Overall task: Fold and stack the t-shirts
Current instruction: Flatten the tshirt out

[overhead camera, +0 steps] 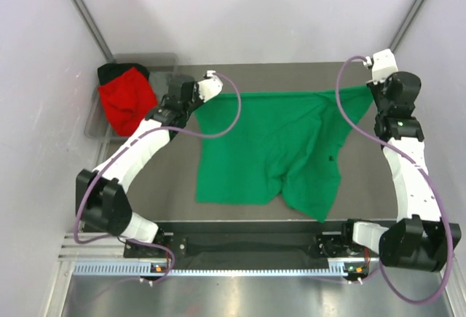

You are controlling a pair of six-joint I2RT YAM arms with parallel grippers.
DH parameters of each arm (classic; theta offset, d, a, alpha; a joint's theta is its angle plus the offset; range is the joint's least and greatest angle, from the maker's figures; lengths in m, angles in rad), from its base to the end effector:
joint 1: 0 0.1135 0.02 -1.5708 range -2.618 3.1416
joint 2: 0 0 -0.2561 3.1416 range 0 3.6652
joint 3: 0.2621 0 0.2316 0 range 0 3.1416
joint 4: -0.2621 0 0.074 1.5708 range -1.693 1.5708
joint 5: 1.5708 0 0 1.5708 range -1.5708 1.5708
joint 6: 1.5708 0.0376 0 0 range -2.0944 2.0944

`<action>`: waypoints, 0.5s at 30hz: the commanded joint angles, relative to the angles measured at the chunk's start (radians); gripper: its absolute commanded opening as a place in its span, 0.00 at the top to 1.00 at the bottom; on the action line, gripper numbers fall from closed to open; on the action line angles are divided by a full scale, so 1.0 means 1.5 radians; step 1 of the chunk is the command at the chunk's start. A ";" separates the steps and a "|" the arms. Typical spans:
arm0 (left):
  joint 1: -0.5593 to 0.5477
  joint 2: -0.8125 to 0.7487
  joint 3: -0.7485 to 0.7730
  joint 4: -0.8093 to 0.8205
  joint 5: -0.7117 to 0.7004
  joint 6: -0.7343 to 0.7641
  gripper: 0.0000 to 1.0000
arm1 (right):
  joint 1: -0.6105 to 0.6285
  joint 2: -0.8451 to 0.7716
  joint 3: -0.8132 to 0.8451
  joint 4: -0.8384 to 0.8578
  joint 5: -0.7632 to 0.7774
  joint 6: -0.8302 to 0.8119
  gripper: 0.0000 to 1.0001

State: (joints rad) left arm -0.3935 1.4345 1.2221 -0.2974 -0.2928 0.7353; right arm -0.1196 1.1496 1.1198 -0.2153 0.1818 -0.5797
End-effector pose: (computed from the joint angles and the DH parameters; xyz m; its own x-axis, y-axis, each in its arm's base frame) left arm 0.2928 -0.1098 0.3251 -0.2441 0.7967 -0.5528 0.4020 0.6019 0.6900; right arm 0.2458 -0.0364 0.3736 -0.3612 -0.4992 -0.7876 0.1119 0.8153 -0.5681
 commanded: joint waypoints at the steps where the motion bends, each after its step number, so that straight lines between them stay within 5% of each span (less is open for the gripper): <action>1: 0.014 0.005 0.090 0.074 -0.027 -0.021 1.00 | -0.006 0.001 0.063 0.116 0.056 0.003 1.00; 6: 0.014 -0.062 0.125 0.036 0.015 -0.094 1.00 | -0.007 -0.023 0.139 0.069 0.042 0.051 1.00; 15: 0.014 -0.246 0.196 -0.130 0.087 -0.144 1.00 | -0.007 -0.224 0.207 -0.117 -0.051 0.109 1.00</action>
State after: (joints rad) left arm -0.3870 1.1500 1.4689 -0.4061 -0.1833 0.5526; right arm -0.1204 0.9283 1.3582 -0.3275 0.1318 -0.4522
